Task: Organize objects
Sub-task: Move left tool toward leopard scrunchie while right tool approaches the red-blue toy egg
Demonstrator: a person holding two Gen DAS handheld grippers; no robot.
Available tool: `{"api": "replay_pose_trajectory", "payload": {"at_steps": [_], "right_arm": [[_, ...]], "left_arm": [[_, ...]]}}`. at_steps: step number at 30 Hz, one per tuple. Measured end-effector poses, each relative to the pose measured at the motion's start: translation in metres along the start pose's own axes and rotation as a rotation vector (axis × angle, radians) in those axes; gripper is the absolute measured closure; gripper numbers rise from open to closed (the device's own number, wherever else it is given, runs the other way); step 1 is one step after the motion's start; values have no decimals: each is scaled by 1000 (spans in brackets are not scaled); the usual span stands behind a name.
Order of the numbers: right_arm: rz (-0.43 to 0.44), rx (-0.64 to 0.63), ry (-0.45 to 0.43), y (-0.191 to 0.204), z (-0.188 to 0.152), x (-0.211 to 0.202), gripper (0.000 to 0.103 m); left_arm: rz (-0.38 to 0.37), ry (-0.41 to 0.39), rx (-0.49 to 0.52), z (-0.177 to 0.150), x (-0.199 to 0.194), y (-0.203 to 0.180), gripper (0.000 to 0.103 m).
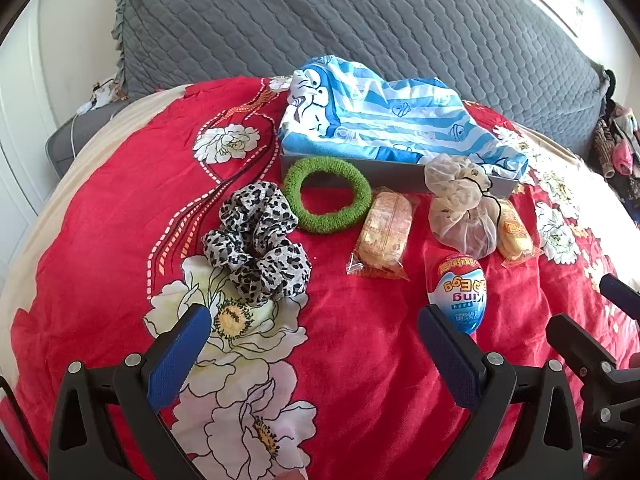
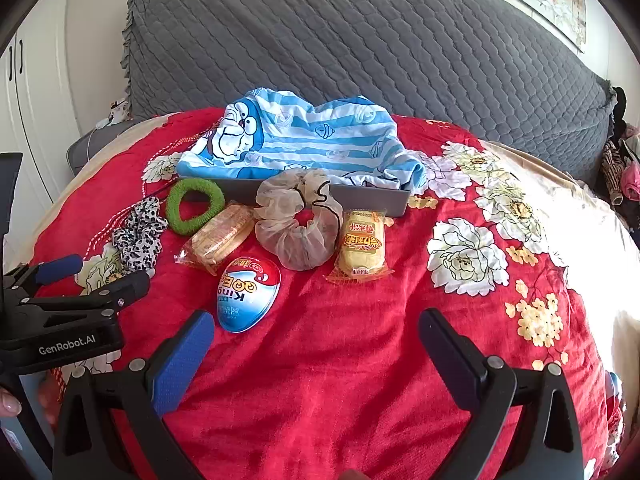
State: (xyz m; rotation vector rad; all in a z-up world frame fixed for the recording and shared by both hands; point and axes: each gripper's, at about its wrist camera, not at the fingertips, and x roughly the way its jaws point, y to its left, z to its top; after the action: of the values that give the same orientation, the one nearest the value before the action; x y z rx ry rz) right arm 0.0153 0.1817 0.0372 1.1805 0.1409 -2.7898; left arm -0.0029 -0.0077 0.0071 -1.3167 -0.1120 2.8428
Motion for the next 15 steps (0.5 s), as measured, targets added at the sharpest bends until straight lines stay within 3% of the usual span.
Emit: {"api": "replay_pose_trajectory", "payload": {"at_steps": [15], "right_arm": [[12, 15, 9, 10, 1, 7, 0]], "left_arm": [[0, 9, -7, 3, 10, 8, 0]]}}
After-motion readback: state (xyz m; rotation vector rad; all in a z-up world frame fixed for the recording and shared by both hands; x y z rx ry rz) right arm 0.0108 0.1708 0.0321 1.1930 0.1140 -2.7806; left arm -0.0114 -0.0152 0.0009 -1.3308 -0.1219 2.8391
